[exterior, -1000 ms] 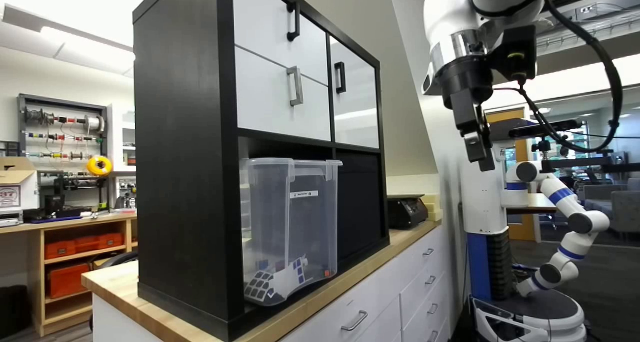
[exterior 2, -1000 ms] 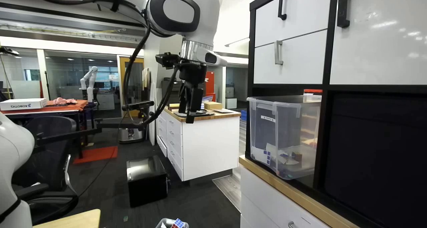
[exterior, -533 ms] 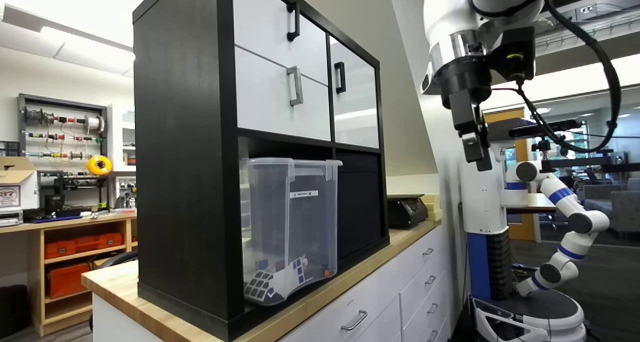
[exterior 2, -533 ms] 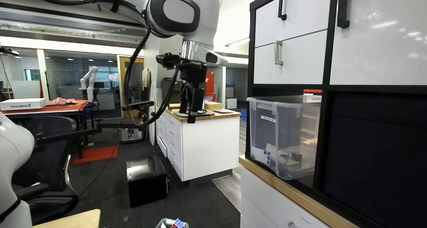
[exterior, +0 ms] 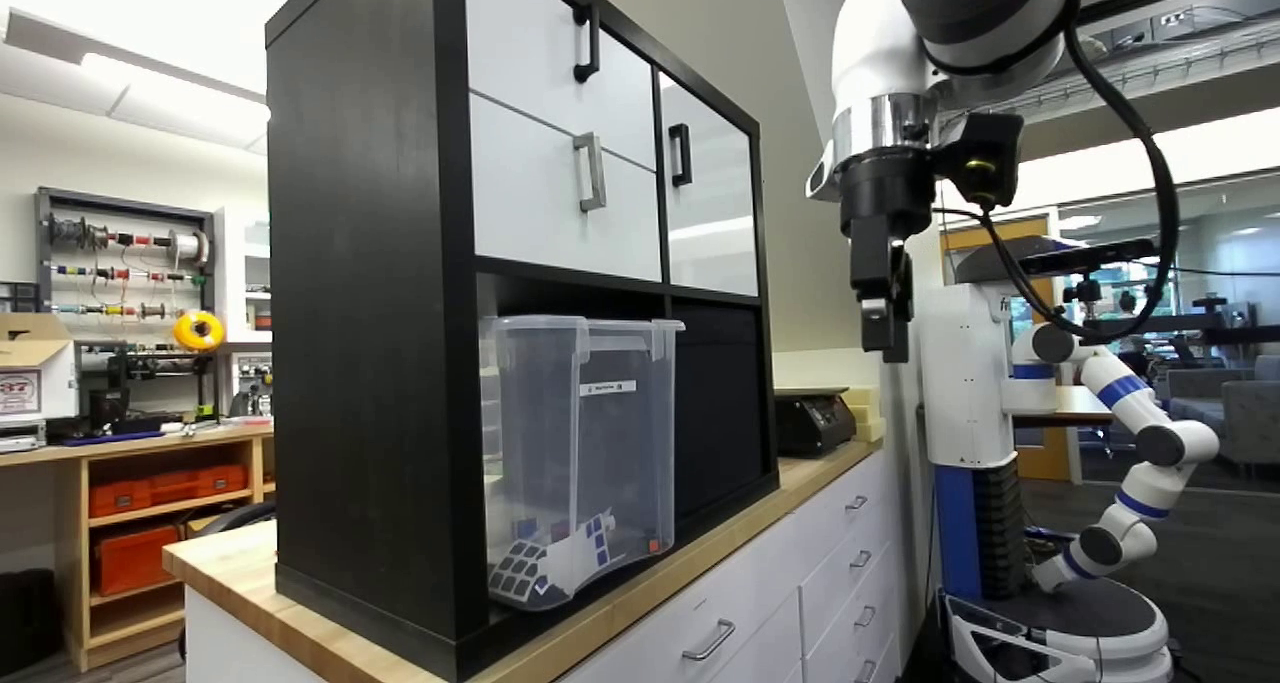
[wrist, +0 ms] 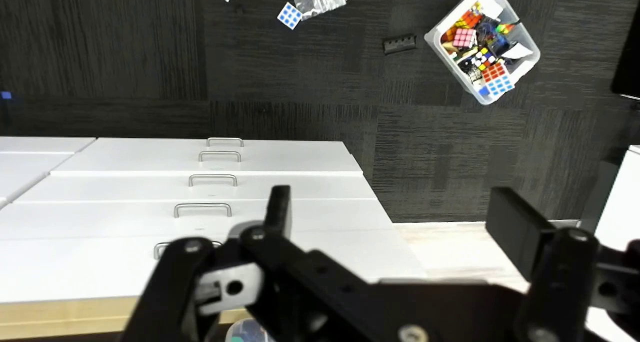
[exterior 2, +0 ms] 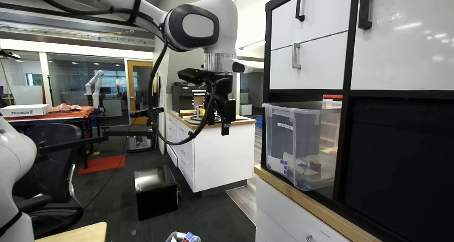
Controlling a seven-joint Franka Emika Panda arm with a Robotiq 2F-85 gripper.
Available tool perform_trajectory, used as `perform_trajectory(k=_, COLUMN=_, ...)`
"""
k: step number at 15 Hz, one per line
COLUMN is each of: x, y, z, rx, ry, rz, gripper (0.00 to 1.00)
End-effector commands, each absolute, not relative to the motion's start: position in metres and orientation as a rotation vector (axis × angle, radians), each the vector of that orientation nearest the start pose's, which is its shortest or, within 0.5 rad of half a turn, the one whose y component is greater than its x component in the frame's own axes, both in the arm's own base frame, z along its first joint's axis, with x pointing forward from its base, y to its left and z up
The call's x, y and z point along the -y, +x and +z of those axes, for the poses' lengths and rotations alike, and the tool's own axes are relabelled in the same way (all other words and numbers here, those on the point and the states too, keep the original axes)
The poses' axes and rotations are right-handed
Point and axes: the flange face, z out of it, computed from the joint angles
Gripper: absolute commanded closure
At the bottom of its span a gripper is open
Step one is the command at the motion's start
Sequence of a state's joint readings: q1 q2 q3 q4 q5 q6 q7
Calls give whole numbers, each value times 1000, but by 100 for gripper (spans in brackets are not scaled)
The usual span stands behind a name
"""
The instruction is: Pull the plastic container from the cabinet.
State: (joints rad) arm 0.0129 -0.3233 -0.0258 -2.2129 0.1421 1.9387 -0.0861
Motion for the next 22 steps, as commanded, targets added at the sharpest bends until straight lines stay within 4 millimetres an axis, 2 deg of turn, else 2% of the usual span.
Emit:
perform_trajectory(k=1, x=0, y=488, z=510, rx=182, ry=-3013, rz=-192, gripper=0)
perform_trajectory(k=10, x=-1, y=540, z=524, rx=696, ry=-3045, rz=-461, gripper=0)
perform_trajectory(k=11, x=-1, y=543, z=526, rx=719, ry=-3039, rz=-480, gripper=0)
perform_trajectory(k=12, x=-1, y=532, z=520, rx=641, ry=-3039, rz=-432, gripper=0)
perform_trajectory(k=15, x=-2, y=539, z=522, rx=679, ry=-3035, rz=-450, gripper=0)
perform_trajectory(k=20, x=-2, y=540, z=523, rx=693, ry=-3034, rz=-453, gripper=0)
perform_trajectory(k=22, x=-7, y=540, z=522, rx=752, ry=-3021, rz=-486, gripper=0)
